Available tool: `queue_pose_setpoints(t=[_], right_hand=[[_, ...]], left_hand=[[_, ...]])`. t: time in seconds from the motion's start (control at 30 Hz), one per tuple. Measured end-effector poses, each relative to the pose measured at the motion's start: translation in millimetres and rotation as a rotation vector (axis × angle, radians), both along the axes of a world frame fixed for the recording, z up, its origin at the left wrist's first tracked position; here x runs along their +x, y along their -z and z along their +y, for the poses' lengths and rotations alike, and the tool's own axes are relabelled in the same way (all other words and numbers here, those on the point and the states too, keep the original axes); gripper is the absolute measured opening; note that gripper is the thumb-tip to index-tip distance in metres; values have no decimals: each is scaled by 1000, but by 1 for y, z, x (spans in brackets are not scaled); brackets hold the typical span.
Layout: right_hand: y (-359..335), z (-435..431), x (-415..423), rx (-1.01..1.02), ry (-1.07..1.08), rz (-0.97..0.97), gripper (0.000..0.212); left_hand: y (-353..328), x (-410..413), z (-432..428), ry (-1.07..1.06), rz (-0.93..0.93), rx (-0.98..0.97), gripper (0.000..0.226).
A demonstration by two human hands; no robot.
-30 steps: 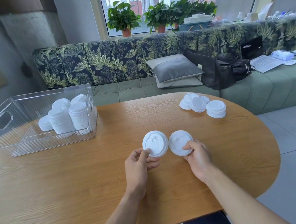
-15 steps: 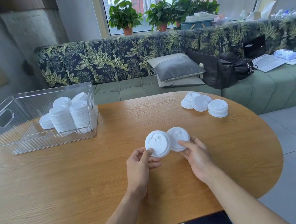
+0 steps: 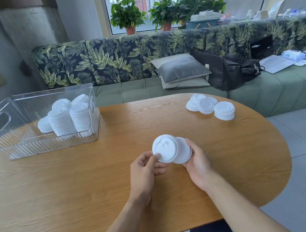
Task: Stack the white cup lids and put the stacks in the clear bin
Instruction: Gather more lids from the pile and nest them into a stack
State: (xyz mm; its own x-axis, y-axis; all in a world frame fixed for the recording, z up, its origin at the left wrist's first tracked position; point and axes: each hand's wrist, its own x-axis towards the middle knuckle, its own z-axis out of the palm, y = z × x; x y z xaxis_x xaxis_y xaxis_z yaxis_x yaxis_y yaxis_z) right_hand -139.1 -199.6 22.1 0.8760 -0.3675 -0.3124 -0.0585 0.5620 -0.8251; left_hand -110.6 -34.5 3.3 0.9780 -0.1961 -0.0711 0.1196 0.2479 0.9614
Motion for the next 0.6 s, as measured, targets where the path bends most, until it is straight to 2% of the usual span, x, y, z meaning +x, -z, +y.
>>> queue_pose_setpoints(t=[0.33,0.6], right_hand=[[3,17,-2,323,-3,-72,41],[7,15,-1,324,-30,-115,28]], left_hand=[[-2,-3,-3,-1,-32,69,23],[1,-4,-6,-37,-48,124,22]])
